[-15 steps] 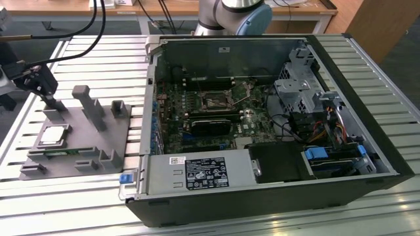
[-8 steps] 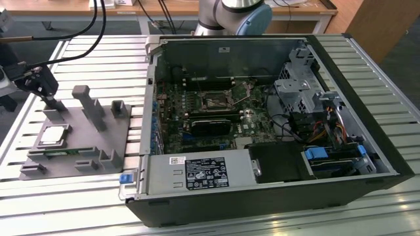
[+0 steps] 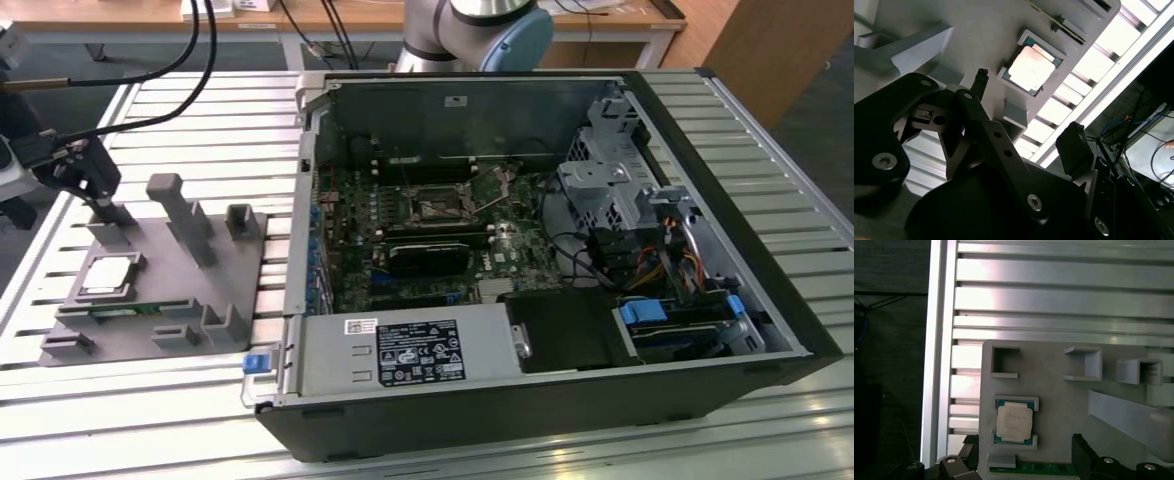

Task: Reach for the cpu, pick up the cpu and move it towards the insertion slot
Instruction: 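Pick up the cpu and move it towards the insertion slot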

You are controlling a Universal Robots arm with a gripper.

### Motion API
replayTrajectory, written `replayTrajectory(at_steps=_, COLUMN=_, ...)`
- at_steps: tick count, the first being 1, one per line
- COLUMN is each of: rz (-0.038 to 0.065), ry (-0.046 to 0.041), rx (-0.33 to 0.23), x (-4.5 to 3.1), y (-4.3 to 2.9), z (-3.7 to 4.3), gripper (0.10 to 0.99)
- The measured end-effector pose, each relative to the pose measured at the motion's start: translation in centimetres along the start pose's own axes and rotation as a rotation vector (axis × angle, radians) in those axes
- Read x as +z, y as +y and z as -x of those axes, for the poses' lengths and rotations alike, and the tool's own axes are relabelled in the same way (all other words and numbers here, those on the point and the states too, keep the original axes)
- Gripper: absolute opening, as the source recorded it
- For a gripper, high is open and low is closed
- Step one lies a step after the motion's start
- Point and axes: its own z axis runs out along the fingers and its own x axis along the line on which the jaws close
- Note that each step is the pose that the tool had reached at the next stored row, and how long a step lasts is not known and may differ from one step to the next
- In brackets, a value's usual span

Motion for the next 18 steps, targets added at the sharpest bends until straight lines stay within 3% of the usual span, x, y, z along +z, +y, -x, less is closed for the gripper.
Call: replayTrajectory(at_steps=18, rz=0.0, ry=0.0, rx=0.0, x=0.96, y=-0.09, z=0.0, gripper=0.824)
